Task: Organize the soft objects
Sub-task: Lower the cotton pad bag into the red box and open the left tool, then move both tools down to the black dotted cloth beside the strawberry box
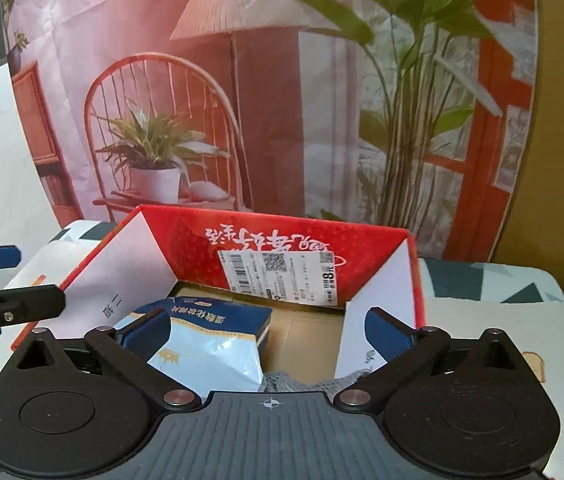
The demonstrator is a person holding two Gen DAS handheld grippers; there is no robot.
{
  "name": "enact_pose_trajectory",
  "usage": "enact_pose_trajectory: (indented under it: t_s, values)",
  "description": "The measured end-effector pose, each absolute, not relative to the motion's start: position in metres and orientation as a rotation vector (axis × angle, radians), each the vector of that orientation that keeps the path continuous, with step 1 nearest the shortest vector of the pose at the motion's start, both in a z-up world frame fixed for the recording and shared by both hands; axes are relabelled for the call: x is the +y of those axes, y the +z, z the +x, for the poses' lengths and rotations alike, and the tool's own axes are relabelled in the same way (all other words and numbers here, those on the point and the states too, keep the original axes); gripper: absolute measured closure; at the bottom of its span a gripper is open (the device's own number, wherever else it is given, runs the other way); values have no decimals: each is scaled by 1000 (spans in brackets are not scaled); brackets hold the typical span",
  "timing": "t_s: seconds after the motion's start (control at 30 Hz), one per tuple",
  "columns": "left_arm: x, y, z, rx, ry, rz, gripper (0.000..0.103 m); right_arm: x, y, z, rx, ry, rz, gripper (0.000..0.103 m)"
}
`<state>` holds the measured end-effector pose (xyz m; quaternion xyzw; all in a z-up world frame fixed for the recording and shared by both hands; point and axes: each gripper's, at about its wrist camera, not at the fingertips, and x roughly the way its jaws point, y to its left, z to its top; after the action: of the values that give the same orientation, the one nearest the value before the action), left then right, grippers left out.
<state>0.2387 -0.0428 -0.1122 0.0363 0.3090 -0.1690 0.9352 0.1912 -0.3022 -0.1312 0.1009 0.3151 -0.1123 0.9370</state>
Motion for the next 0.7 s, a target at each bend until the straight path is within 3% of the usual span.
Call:
enact_pose_trajectory:
  t_s: [0.7]
  values:
    - [-7,-97,158,594,-245,57,0,-278,-113,120,514,-276,223,0]
